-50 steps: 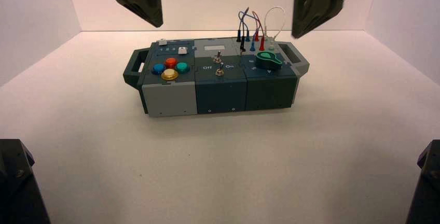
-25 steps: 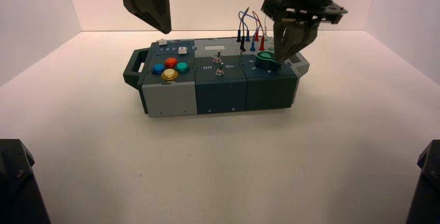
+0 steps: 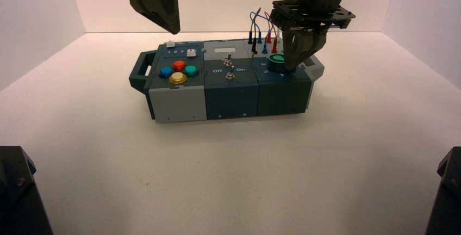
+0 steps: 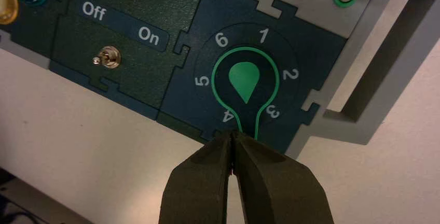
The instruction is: Turn the knob to position 3.
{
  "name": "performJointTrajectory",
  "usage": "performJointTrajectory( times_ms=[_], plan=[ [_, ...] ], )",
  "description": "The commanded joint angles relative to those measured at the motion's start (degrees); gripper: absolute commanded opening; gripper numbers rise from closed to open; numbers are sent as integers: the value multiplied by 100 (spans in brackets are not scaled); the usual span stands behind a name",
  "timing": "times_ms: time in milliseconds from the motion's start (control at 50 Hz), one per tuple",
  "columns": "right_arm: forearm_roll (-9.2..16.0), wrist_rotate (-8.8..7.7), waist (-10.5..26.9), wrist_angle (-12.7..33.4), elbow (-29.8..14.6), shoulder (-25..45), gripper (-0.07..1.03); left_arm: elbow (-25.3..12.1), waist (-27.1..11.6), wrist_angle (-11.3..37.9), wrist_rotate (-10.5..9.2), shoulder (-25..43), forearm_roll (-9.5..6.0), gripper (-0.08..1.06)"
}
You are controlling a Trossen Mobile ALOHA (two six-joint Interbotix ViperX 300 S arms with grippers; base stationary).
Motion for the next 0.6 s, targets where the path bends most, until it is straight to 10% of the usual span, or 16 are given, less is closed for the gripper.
performJointTrajectory(
  times_ms=[20,600],
  plan=[
    [-185,44,26,26,-149,-62,-2,-185,-18,-26,26,-105,0,-3],
    [-545,105,26,404,-202,-431,-2,-281,-18,0,35,-132,44,-3]
  ],
)
